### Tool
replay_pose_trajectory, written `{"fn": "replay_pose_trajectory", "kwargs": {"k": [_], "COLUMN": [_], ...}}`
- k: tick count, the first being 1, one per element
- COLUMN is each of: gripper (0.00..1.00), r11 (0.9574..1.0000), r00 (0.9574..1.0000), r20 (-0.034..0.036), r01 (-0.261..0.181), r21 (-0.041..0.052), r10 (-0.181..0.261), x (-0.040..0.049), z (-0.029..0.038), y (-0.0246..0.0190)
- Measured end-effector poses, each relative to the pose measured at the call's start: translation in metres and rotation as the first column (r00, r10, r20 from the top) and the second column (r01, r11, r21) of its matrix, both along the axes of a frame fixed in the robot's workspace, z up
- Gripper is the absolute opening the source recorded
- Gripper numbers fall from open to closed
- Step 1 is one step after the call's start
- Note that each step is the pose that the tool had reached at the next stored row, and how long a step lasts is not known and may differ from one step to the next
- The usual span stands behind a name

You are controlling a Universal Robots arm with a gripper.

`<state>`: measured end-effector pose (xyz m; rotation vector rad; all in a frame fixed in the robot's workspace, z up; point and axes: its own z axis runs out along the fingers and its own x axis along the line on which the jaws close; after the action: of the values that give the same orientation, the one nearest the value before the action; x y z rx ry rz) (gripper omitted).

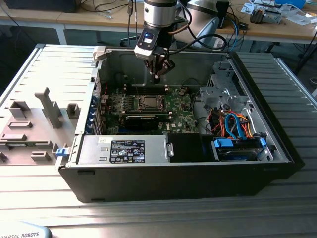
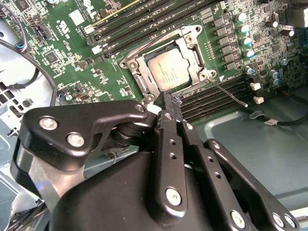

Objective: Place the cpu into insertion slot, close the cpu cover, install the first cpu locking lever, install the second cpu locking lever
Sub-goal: 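Install the first cpu locking lever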

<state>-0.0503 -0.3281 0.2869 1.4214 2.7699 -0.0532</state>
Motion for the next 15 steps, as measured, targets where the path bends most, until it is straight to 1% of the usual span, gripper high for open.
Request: {"fn": "replay_pose_trajectory", "kwargs": {"k": [15], "gripper": [0.11], "r11": [0.9998], "r00": [0.9998], "r20": [0.0], "r01": [-0.02], "r21": [0.0001], "r10": [0.02], "x": [0.0], "z": [0.0], "y": [0.0]}}
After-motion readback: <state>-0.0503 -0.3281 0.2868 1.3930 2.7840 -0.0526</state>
